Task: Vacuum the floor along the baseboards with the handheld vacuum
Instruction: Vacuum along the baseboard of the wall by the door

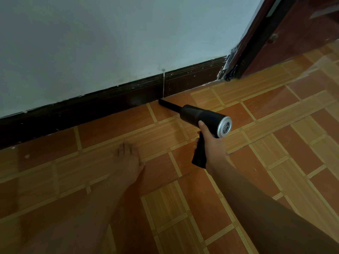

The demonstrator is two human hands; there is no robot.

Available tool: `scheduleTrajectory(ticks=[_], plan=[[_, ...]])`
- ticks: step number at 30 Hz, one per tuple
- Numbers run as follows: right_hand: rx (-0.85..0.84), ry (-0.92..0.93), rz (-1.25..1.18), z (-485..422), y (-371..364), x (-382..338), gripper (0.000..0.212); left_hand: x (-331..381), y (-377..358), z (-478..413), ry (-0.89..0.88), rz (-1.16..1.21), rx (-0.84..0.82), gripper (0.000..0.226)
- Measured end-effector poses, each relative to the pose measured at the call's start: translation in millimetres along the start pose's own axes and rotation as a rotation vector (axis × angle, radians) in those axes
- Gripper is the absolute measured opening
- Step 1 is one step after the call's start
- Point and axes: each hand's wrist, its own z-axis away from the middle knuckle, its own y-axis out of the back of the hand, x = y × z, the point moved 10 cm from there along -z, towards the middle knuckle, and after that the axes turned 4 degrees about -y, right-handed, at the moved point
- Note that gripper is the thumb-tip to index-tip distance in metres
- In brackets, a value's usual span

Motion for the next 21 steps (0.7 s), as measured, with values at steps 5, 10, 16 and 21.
scheduleTrajectory(ticks=[5,10,16,21], plan=[[-0.037,-0.015,0.055,9,-15,8,0.021,-13,-4,9,0.027,0.004,-0.002,0.078],[-0.056,-0.028,0.097,12,-24,10,0.028,-19,-3,19,0.031,0.006,0.005,0.074],[-0.06,-0.014,0.091,11,-23,3,0.026,-31,-11,33,0.073,-0.023,-0.004,0.07],[-0.088,-0.033,0.091,15,-28,7,0.026,-47,-14,43,0.108,-0.018,-0.003,0.07]])
